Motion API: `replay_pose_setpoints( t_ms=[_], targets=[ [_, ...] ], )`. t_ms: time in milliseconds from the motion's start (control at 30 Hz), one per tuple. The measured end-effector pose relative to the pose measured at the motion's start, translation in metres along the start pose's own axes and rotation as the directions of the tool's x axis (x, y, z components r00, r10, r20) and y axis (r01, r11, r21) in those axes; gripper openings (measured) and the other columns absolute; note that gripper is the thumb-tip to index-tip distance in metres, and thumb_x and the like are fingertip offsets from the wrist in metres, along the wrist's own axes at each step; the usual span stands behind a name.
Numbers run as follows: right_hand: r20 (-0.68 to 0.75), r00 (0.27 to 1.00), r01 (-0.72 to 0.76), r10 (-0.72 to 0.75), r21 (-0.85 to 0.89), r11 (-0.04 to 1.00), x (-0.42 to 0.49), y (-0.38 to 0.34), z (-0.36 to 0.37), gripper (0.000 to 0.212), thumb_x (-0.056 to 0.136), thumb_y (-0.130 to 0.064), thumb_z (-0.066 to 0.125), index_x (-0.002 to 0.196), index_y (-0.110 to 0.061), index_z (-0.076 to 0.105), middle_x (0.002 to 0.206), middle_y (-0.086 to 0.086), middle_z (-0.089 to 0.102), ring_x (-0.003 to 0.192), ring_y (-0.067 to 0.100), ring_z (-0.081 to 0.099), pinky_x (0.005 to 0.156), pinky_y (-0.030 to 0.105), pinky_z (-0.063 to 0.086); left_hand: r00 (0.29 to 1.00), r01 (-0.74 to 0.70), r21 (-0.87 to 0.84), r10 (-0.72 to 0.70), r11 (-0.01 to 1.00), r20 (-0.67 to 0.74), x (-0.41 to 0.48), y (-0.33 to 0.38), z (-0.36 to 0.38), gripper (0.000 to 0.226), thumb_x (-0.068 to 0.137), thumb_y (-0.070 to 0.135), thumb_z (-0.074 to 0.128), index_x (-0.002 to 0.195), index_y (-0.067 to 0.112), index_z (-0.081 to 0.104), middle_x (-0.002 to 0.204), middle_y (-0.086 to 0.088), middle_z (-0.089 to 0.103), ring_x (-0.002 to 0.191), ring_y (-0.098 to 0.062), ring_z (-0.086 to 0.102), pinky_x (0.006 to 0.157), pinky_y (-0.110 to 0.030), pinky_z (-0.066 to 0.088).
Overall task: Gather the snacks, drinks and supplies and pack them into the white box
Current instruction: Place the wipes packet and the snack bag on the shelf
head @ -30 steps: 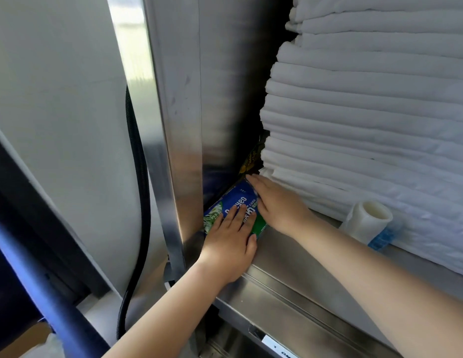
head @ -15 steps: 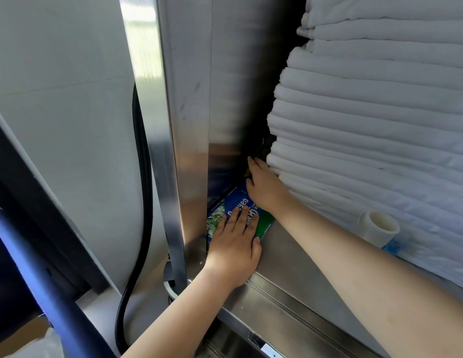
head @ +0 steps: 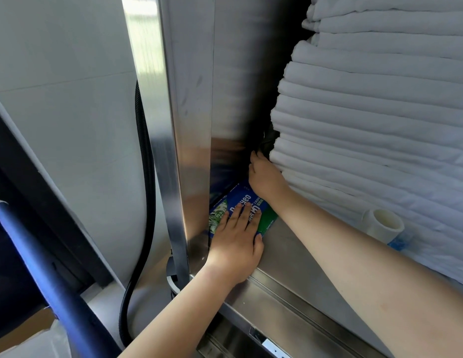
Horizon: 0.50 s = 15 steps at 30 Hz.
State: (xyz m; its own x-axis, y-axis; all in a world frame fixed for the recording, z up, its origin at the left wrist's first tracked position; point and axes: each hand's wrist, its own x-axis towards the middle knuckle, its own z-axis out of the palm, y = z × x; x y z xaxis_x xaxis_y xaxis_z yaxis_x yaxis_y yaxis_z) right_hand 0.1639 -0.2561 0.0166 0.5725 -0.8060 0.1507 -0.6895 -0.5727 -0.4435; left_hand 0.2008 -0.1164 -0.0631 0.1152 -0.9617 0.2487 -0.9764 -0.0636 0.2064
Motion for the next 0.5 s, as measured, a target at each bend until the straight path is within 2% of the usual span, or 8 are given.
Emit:
replay_pose_setpoints(
  t_ms=[167,300,367,433,500],
  targets=[
    [-0.032,0.997,0.074,-0.073,0.035,0.997,-0.011,0.005,-0.004,0.046,0.100,-0.002,0.032,0.145,-0.002,0.027,0.150,0.018,0.029,0.130,0.031,0.037,0.102,0.028,0.029,1.000,-0.012,0.003,0.012,1.000,-0.013,-0.001,0.000,0.000,0.055,0.098,0.037,0.020,0.150,0.021,0.012,0.158,-0.001,0.009,0.144,-0.014,0.000,0.112,-0.030,-0.012],
    [-0.057,0.992,0.115,-0.110,0.102,0.988,-0.019,0.010,-0.007,0.044,0.102,-0.007,0.030,0.146,-0.004,0.027,0.152,0.015,0.027,0.134,0.027,0.034,0.097,0.012,0.020,1.000,-0.024,-0.031,0.023,0.999,-0.013,-0.003,0.000,-0.004,0.056,0.099,0.041,0.022,0.149,0.018,0.016,0.157,-0.001,0.014,0.144,-0.014,0.001,0.111,-0.028,-0.013],
    [-0.069,0.993,0.104,-0.095,0.144,0.984,-0.022,0.015,-0.007,0.043,0.103,-0.010,0.029,0.146,-0.006,0.028,0.151,0.011,0.031,0.134,0.024,0.035,0.093,0.006,0.017,0.998,-0.035,-0.033,0.033,0.999,-0.058,-0.010,0.001,-0.013,0.054,0.098,0.041,0.028,0.143,0.012,0.034,0.150,-0.006,0.032,0.142,-0.019,0.019,0.114,-0.033,0.000],
    [-0.111,0.991,0.092,-0.071,0.198,0.976,-0.025,0.020,-0.007,0.041,0.102,-0.010,0.032,0.143,-0.006,0.036,0.142,0.011,0.044,0.125,0.021,0.044,0.088,0.004,0.021,0.992,-0.025,-0.020,0.023,0.999,-0.121,-0.019,0.002,-0.018,0.052,0.094,0.038,0.033,0.129,0.007,0.054,0.135,-0.011,0.053,0.130,-0.026,0.043,0.109,-0.040,0.024],
    [-0.190,0.981,0.084,-0.034,0.259,0.962,-0.028,0.023,-0.006,0.037,0.101,-0.008,0.035,0.137,-0.006,0.046,0.132,0.011,0.052,0.113,0.013,0.048,0.085,0.005,0.025,0.989,-0.004,-0.020,0.001,1.000,-0.146,-0.028,0.000,-0.018,0.051,0.091,0.036,0.033,0.121,0.004,0.060,0.126,-0.013,0.059,0.122,-0.028,0.051,0.102,-0.043,0.038]
  ],
)
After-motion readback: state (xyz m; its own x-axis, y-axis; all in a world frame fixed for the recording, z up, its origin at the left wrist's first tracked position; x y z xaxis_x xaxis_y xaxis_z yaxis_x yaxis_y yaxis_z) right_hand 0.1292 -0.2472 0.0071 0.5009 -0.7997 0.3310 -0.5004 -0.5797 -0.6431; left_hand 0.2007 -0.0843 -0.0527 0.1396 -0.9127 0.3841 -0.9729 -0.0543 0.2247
